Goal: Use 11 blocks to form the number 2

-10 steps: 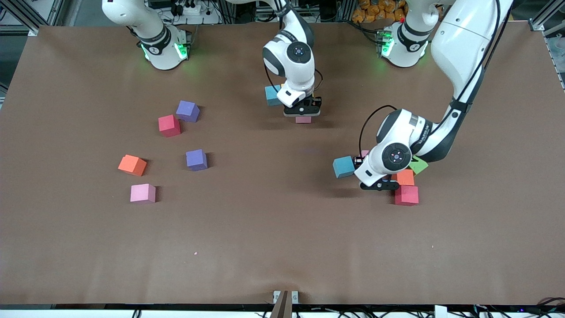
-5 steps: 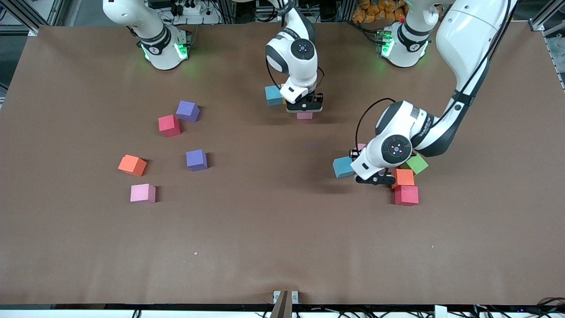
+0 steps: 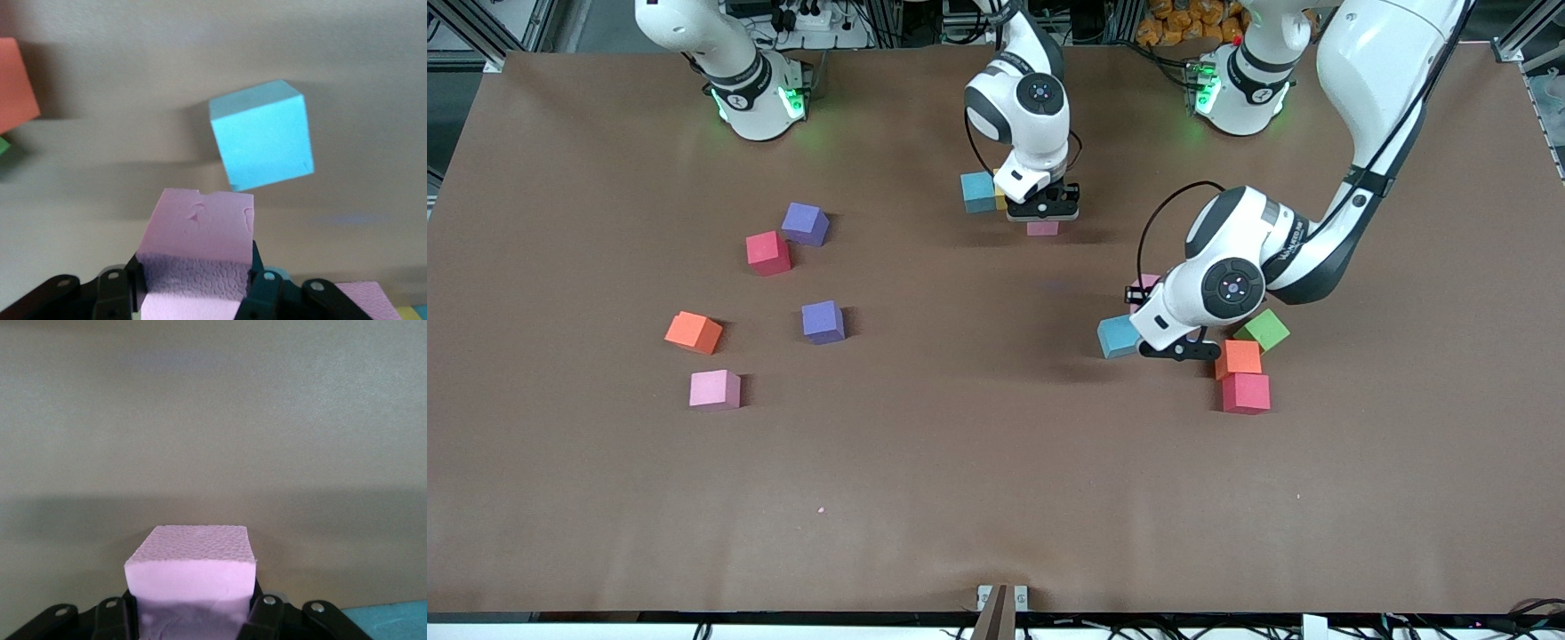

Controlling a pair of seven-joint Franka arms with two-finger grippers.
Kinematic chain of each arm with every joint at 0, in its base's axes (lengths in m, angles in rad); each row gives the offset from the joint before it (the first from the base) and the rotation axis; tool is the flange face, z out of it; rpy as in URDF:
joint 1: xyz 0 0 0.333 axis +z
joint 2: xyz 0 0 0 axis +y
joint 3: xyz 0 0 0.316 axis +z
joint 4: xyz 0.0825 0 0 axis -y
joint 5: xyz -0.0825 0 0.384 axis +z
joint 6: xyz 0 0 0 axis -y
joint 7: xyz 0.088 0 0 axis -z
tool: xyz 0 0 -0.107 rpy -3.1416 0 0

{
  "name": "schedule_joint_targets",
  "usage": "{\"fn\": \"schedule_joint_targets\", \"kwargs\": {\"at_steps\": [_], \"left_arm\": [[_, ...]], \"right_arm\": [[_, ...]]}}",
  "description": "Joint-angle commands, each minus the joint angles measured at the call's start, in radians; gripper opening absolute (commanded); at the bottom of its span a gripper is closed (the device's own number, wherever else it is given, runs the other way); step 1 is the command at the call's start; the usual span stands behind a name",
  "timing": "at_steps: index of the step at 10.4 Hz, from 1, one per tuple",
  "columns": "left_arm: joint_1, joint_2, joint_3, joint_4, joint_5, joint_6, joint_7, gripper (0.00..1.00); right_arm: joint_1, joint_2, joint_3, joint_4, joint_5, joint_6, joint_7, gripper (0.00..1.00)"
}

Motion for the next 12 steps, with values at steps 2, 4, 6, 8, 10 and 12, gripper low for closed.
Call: {"fn": "schedule_joint_targets", "kwargs": {"at_steps": [2,4,6,8,10,12], "left_arm": [[0.002,-0.014,-0.011,-0.014,-0.031,0.002,-0.008,0.5],[-0.013,-0.011,-0.011,-0.007,-0.03,0.006,-0.037,0.5],[-0.034,0.005,-0.011,0.007,-0.03,0.017,-0.066,0.5],[-0.056,0.02,-0.011,0.01,-0.024,0.034,-0.097,0.5],[-0.069,0.037,-0.01,0.009,-0.024,0.057,-0.118,0.49],[-0.103,0.046,-0.01,0.009,-0.02,0.075,-0.155,0.48]], "right_arm": [[0.017,-0.002,-0.019,-0.001,0.007,-0.006,0.017,1.0],[0.011,-0.028,-0.05,0.002,0.007,-0.014,0.016,1.0],[0.011,-0.078,-0.137,0.005,0.007,-0.089,0.008,1.0],[0.012,-0.144,-0.252,0.005,0.002,-0.202,-0.019,1.0],[0.026,-0.165,-0.398,0.005,-0.002,-0.322,-0.084,1.0],[0.028,-0.197,-0.539,0.005,-0.007,-0.417,-0.192,1.0]]}}
